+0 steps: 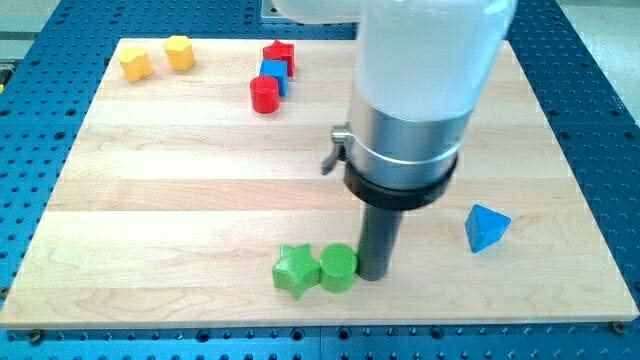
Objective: Move the red circle to the top right of the triangle
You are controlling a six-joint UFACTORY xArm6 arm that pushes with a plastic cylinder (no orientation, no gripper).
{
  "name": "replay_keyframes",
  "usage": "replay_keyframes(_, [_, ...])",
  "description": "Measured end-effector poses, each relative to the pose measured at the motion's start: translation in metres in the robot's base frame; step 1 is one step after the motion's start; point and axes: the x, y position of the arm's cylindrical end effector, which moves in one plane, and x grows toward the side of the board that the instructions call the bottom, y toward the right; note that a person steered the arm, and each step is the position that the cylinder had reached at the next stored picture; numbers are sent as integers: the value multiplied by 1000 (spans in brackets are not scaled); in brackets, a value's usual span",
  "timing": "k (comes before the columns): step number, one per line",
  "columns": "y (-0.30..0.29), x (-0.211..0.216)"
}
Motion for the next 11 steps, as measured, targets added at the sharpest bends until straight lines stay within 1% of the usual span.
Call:
replay_keyframes(1, [-21,-59])
replay_keyframes(2, [-101,-121])
replay_keyframes(3, [-174,-172])
replay_keyframes(4, [-191,-228])
replay_keyframes(5, [-169,-247])
replay_keyframes(6, [-100,-245])
replay_keyframes(8, [28,-216])
replay_keyframes(9, [50,-215])
replay_keyframes(11, [50,-215])
